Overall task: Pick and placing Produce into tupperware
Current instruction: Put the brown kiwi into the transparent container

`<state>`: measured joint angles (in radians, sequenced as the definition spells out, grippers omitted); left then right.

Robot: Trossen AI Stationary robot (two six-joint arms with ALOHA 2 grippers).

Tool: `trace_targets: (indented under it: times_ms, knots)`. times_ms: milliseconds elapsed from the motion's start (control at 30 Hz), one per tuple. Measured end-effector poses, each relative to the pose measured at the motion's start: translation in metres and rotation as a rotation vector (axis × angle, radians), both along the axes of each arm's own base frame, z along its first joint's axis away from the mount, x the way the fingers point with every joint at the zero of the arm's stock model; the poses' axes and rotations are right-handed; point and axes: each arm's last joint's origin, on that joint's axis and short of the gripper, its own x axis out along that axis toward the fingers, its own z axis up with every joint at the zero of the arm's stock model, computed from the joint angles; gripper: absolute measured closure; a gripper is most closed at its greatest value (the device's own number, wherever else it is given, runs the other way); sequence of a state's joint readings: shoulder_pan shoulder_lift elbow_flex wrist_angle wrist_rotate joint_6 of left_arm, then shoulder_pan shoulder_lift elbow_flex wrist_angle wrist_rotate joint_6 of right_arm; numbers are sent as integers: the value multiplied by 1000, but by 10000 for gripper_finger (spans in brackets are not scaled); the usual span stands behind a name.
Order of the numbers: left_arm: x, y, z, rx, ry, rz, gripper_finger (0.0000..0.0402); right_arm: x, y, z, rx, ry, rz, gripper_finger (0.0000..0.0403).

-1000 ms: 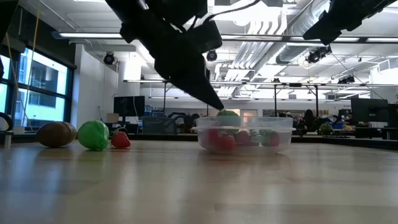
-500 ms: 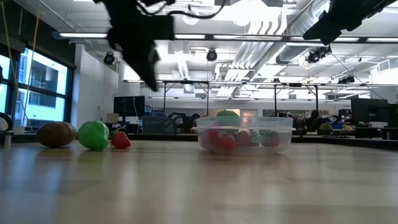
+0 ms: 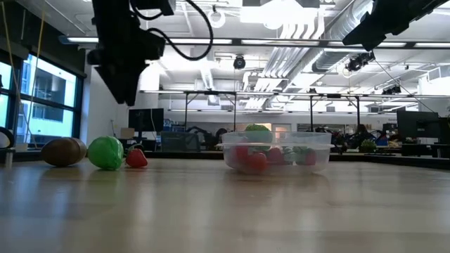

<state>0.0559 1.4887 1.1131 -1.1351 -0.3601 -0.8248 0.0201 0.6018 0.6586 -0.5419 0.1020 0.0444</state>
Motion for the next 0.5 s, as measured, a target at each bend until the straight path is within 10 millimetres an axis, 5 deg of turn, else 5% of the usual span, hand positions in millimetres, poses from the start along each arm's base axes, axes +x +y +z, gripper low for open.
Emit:
trace_targets:
  times_ms: [233,500]
  knots:
    - [-12,-8,-4,-25,77,243,132,0,0,0,0,0,0,373]
    - [-31,-34,-5,41,141,325,99,0,0,0,0,0,0,373]
